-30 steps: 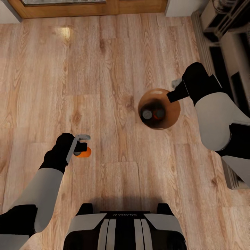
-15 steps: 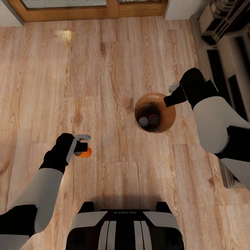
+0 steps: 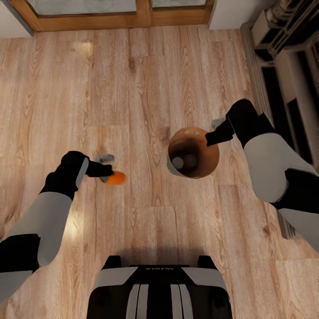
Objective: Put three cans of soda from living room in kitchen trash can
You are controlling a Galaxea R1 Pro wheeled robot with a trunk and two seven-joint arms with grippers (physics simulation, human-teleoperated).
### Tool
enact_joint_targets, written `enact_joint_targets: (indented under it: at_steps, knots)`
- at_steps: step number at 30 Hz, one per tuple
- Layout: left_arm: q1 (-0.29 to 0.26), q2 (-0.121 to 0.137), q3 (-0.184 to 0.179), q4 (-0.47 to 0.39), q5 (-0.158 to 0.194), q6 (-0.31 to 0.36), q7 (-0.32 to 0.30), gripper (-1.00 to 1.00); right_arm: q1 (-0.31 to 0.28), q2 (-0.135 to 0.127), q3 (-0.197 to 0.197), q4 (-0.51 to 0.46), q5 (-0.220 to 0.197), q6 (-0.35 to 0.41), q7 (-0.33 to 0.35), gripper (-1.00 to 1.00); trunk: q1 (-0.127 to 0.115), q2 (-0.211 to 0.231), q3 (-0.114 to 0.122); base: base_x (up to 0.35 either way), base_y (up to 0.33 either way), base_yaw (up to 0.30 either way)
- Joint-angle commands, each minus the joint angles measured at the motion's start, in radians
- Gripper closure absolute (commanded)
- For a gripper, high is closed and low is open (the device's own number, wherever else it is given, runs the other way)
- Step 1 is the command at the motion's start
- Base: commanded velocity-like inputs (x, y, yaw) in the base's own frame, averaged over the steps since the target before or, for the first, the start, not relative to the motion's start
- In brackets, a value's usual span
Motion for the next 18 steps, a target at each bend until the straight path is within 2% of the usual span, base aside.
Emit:
enact_joint_targets:
  at_steps: [1,5,11,18]
  knots:
    - [-0.023,0.003,0.000,0.030,-0.004,0.000,-0.026,1.00,0.004,0.000,-0.002,0.000,-0.009,0.004,0.008,1.00,-0.004,0.007,0.003,0.000,0.000,0.000]
    - [-0.056,0.031,-0.001,0.100,-0.006,0.000,-0.117,1.00,0.024,0.000,-0.002,-0.004,-0.006,0.004,0.015,1.00,-0.019,0.035,0.016,0.000,0.000,0.000]
    - [-0.059,0.038,-0.002,0.111,-0.005,0.000,-0.140,1.00,0.040,-0.001,-0.004,-0.013,-0.004,0.004,0.015,1.00,-0.042,0.077,0.041,0.000,0.000,0.000]
    - [-0.057,0.039,-0.004,0.106,0.000,0.000,-0.144,1.00,0.045,-0.005,-0.006,-0.015,-0.004,0.004,0.018,1.00,-0.042,0.077,0.051,0.000,0.000,0.000]
